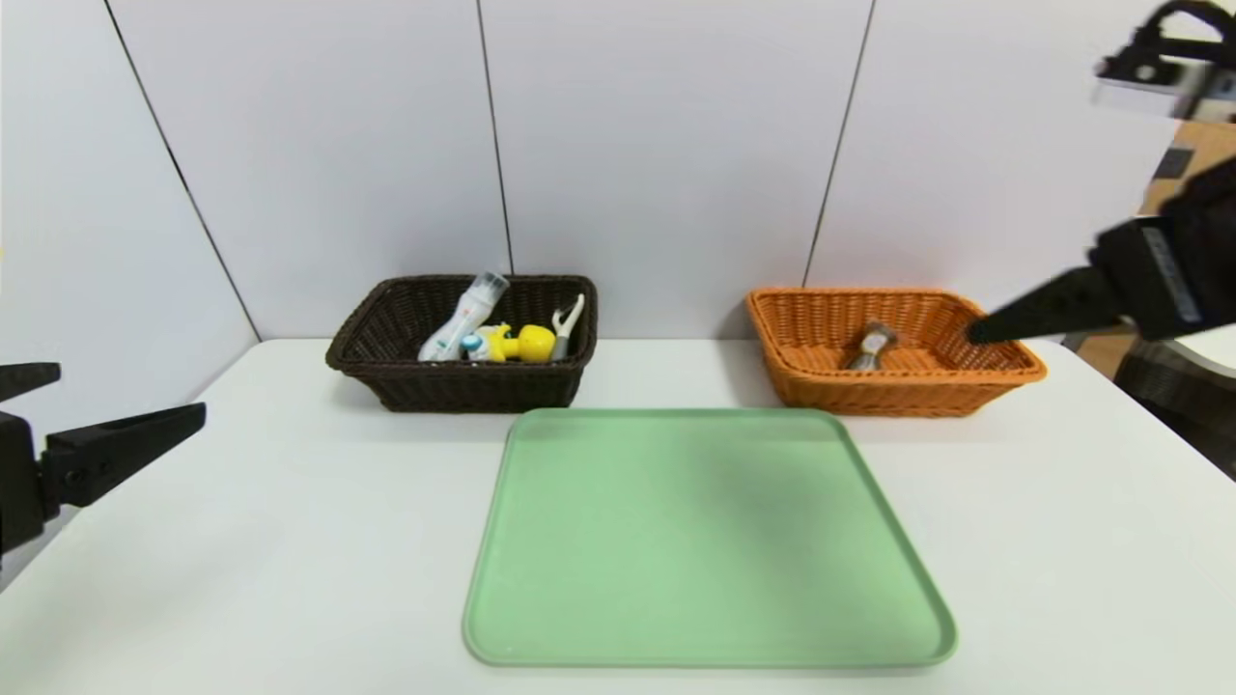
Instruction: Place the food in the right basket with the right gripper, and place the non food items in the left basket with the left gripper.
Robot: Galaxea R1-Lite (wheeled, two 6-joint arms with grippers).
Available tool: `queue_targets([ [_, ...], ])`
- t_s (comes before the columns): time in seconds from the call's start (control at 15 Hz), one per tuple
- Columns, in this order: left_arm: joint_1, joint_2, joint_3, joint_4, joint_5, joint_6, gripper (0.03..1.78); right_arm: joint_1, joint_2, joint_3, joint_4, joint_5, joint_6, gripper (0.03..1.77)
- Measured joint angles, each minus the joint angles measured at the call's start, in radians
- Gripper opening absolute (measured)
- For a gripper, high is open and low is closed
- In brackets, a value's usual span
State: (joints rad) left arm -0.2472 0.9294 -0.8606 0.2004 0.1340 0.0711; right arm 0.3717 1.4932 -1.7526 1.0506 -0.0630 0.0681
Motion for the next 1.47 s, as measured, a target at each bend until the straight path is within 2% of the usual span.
queue_targets([
  [0.13,0.072,-0.030,-0.016,0.003,0.000,0.014,1.69,-0.094,-0.115,0.112,-0.009,-0.001,-0.002,1.67],
  [0.33,0.192,-0.091,-0.015,0.005,-0.001,0.029,1.69,-0.202,-0.289,0.270,-0.107,-0.001,-0.006,1.68],
  [0.67,0.244,-0.307,0.087,0.063,0.007,0.030,1.69,-0.305,-0.639,0.577,-0.195,0.000,-0.002,1.69],
  [0.93,0.251,-0.541,0.243,0.113,0.006,0.039,1.69,-0.345,-0.966,0.813,-0.264,0.006,-0.010,1.69],
  [1.13,0.250,-0.722,0.356,0.118,-0.047,0.091,1.69,-0.356,-1.203,0.957,-0.293,0.012,-0.032,1.69],
  [1.33,0.244,-0.862,0.478,0.092,-0.080,0.118,1.69,-0.364,-1.397,1.090,-0.344,0.011,-0.136,1.69],
  [1.47,0.243,-0.901,0.552,0.022,-0.086,0.106,1.69,-0.368,-1.455,1.167,-0.457,0.010,-0.199,1.69],
])
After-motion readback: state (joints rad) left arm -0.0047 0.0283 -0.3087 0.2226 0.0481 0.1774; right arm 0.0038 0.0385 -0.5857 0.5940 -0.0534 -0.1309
